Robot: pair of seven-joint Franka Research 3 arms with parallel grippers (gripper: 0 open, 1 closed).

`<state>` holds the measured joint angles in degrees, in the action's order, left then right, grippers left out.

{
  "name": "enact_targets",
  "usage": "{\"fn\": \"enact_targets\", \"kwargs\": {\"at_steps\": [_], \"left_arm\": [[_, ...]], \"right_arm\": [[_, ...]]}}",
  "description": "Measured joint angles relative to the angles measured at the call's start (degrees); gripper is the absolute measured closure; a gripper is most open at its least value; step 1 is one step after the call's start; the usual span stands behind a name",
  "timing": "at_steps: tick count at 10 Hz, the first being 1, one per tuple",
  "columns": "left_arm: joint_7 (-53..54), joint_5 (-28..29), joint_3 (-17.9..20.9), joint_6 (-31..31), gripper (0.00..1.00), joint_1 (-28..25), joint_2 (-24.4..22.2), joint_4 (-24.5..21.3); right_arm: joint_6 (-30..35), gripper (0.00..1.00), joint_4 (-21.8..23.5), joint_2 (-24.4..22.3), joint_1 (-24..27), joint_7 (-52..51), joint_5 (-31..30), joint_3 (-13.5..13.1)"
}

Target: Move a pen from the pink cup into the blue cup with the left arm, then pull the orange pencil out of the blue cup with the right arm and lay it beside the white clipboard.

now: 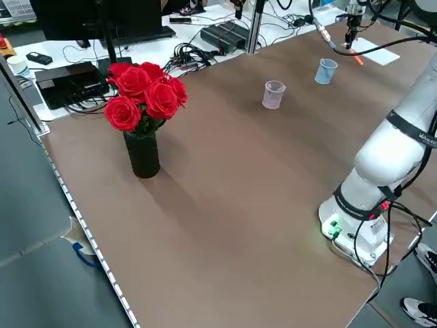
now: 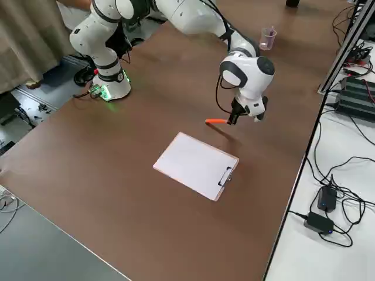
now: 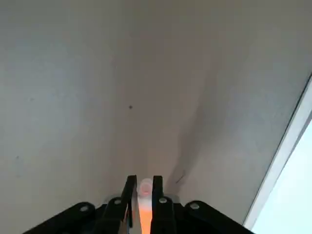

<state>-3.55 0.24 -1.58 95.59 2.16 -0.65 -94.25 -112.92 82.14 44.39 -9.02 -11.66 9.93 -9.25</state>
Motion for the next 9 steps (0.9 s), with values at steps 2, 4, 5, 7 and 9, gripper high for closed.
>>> {"fn": "enact_targets", "kwargs": {"at_steps": [2,4,5,7,9], "left_arm": [[-0.03,0.0,-0.02,0.0,0.0,0.03,0.01,0.0],[-0.05,0.0,-0.02,0.0,0.0,0.03,0.03,0.0],[-0.05,0.0,-0.03,0.0,0.0,0.03,0.04,0.0],[-0.05,0.0,-0.04,0.0,0.0,0.04,0.04,0.0],[-0.05,0.0,-0.1,0.0,0.0,0.1,0.09,0.01]], "right_arm": [[-4.88,0.83,-0.21,2.2,0.53,0.0,0.01,-0.01],[-5.73,0.83,-1.77,3.76,0.61,0.02,0.05,-0.01],[-5.76,0.81,-2.4,4.16,0.72,0.02,0.07,-0.01],[-5.77,0.55,-3.22,4.22,0.82,0.02,0.1,-0.01],[-3.41,0.23,-4.99,3.19,0.76,0.01,0.09,-0.01]]}}
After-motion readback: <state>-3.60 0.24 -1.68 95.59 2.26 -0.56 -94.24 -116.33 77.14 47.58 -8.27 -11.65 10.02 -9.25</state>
